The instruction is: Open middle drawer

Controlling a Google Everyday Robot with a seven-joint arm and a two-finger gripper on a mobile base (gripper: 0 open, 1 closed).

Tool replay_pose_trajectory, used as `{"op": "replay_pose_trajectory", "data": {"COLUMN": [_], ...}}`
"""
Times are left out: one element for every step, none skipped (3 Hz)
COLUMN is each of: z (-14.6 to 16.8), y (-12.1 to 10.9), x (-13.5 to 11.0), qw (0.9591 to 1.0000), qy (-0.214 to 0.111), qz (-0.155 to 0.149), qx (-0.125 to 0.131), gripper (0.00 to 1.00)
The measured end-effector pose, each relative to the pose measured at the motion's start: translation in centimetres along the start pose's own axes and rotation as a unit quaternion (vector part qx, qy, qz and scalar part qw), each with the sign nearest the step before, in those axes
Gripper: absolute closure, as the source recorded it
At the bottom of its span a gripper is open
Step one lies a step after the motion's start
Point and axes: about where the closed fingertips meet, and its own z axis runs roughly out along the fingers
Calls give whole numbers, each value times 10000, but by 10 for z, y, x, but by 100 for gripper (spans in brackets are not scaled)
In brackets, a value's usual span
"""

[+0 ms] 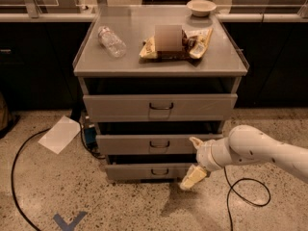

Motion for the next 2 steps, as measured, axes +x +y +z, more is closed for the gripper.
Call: {"op": "replay_pose_trajectory", "data": {"z": [18,51], "y": [-5,-25], "x": [-1,-9], "qw": [9999,9991], "qy": [-17,-149], "qz": [-130,-397], "qx": [-45,46], "gripper": [0,0]}}
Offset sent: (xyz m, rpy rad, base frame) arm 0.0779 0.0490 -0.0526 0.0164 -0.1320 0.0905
